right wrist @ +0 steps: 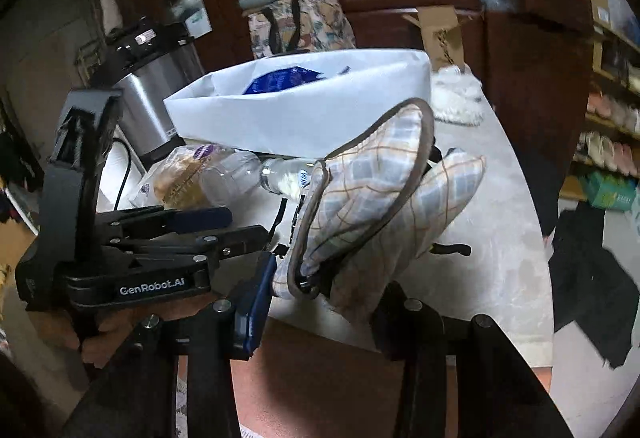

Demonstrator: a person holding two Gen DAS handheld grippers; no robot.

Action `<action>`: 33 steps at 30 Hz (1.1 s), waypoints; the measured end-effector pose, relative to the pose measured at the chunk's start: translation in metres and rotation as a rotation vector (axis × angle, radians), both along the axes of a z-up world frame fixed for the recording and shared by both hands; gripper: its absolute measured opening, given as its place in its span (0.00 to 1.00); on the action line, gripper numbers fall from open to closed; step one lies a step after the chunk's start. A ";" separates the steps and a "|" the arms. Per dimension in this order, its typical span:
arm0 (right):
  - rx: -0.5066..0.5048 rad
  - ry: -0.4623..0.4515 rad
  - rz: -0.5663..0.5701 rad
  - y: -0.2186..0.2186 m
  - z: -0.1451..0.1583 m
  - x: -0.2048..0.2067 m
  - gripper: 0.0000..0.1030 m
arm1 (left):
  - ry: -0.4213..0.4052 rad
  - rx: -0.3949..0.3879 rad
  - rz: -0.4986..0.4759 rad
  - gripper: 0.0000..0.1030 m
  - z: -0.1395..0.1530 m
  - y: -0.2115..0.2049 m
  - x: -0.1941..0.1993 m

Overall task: Organize objects
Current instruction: 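Grasp the plaid cloth pouch with the right gripper and lift it, then lower the plaid pouch into the white box and open the right gripper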

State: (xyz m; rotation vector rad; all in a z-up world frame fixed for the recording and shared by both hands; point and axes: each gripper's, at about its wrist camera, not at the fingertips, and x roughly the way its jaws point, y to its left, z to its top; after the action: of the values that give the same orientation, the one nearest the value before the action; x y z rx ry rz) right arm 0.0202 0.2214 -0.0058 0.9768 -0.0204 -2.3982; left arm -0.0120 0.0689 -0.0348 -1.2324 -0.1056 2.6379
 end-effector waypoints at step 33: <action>-0.109 0.189 -0.092 -0.052 0.124 -0.056 0.39 | 0.141 0.205 0.083 0.10 0.120 -0.079 -0.058</action>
State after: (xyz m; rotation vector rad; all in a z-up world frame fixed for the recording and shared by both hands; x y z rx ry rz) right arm -0.0354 0.1695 0.1183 0.7116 -0.1271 -2.5347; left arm -0.0699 -0.0101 0.0852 -0.9937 -0.4002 2.6934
